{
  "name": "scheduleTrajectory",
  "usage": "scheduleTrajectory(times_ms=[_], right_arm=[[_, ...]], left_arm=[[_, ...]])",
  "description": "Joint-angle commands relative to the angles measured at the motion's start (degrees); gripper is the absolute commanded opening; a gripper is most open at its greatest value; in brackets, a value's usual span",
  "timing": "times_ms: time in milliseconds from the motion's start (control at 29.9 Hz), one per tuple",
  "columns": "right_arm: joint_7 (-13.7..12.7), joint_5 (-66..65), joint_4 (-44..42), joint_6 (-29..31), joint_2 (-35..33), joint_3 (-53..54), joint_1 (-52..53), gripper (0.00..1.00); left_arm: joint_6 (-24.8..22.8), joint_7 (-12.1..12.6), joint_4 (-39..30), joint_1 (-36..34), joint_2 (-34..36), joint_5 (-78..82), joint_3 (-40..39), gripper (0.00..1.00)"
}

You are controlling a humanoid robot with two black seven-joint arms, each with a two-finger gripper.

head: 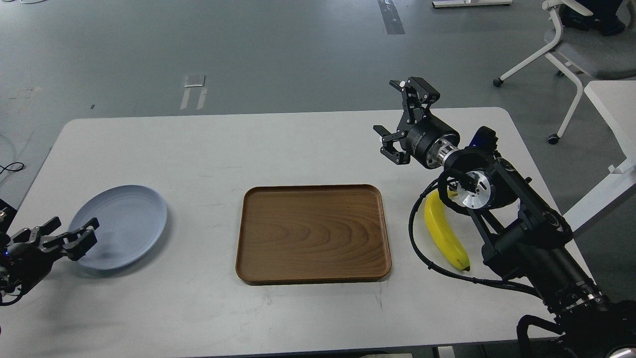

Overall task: Place banana on plate with both arms
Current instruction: 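Grasp the plate rim nearest the robot with the left gripper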

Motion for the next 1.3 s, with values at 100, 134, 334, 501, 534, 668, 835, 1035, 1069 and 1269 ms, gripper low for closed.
scheduleTrajectory(times_ms=[100, 134, 334, 501, 534, 668, 835, 1035, 1069, 1269], right_arm=[[0.2, 0.0, 0.1, -0.2, 0.5, 0.1, 0.2, 1.0], [0.2, 0.0, 0.1, -0.2, 0.5, 0.0, 0.2, 1.0], [0.3, 0.0, 0.2, -0.2, 0.5, -0.1, 0.2, 1.0], [0.3, 0.0, 0.3, -0.2, 0.5, -0.1, 0.1, 1.0], [0.3, 0.0, 0.3, -0.2, 0.5, -0.1, 0.1, 1.0], [0.3, 0.0, 0.3, -0.2, 0.5, -0.2, 0.1, 1.0], [0.3, 0.0, 0.3, -0.2, 0.3, -0.5, 0.1, 1.0], [0.4, 0.0, 0.4, -0.2, 0.5, -0.5, 0.0, 1.0], [0.4, 0.0, 0.4, -0.2, 0.5, -0.5, 0.0, 1.0], [0.4, 0.0, 0.4, -0.2, 0.5, -0.5, 0.0, 1.0]], left_arm=[[0.0, 0.0, 1.1, 0.1, -0.1, -3.1, 0.2, 0.89], [0.0, 0.0, 1.1, 0.1, -0.1, -3.1, 0.2, 0.89], [0.0, 0.0, 1.1, 0.6, -0.2, -3.2, 0.2, 0.88], [-0.7, -0.1, 1.1, 1.2, -0.6, -3.2, 0.2, 0.87], [-0.8, -0.1, 1.2, 1.2, -0.7, -3.3, 0.2, 0.87], [-1.2, -0.1, 3.2, 1.1, -1.0, -3.8, 0.1, 0.84], [-1.3, -0.2, 4.3, 1.2, -1.3, -4.4, 0.2, 0.52], [-1.5, -0.2, 4.4, 1.4, -1.5, -4.5, 0.2, 0.4], [-1.6, -0.2, 4.4, 1.4, -1.5, -4.5, 0.2, 0.39], [-1.7, -0.2, 4.4, 1.5, -1.5, -4.5, 0.2, 0.43]])
